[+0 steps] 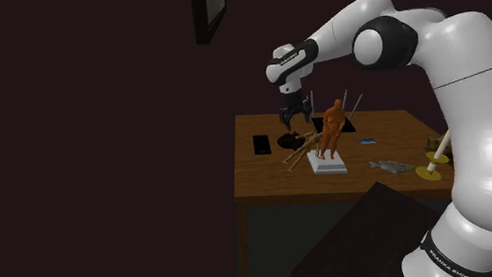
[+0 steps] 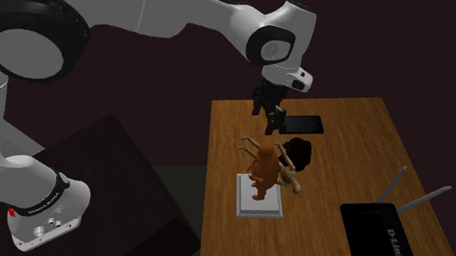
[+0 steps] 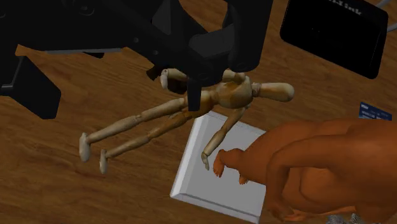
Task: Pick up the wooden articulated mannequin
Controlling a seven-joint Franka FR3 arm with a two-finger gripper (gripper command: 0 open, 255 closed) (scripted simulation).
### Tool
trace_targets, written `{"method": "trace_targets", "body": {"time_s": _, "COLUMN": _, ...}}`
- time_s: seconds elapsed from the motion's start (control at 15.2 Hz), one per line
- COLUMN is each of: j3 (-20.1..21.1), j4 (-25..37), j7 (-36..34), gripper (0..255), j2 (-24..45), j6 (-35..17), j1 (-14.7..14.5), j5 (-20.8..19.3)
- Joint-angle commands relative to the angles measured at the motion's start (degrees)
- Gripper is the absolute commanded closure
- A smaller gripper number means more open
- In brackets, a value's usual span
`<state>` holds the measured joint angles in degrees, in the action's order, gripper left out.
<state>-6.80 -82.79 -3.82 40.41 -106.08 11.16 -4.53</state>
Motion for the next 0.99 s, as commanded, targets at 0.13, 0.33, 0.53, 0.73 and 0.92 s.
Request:
{"method": "trace_targets", "body": {"time_s": 0.13, "j3": -0.7, "j4": 13.29, "j7": -0.23, "gripper": 0, "j2": 10.73, "j6": 3.68, "j1": 1.81, "j5": 0.44}}
{"method": "trace_targets", "body": {"time_s": 0.33, "j3": -0.9, "j4": 20.53, "j7": -0.38, "gripper": 0, "j2": 16.48, "j6": 5.63, "j1": 2.75, "j5": 0.69}}
{"method": "trace_targets", "body": {"time_s": 0.53, "j3": -0.83, "j4": 20.74, "j7": -0.56, "gripper": 0, "j2": 17.91, "j6": 4.42, "j1": 2.83, "j5": 0.75}}
{"method": "trace_targets", "body": {"time_s": 0.73, "j3": -0.75, "j4": 21.09, "j7": -0.73, "gripper": 0, "j2": 19.42, "j6": 3.27, "j1": 2.91, "j5": 0.81}}
{"method": "trace_targets", "body": {"time_s": 0.92, "j3": -0.73, "j4": 21.11, "j7": -0.77, "gripper": 255, "j2": 19.69, "j6": 3.02, "j1": 2.91, "j5": 0.83}}
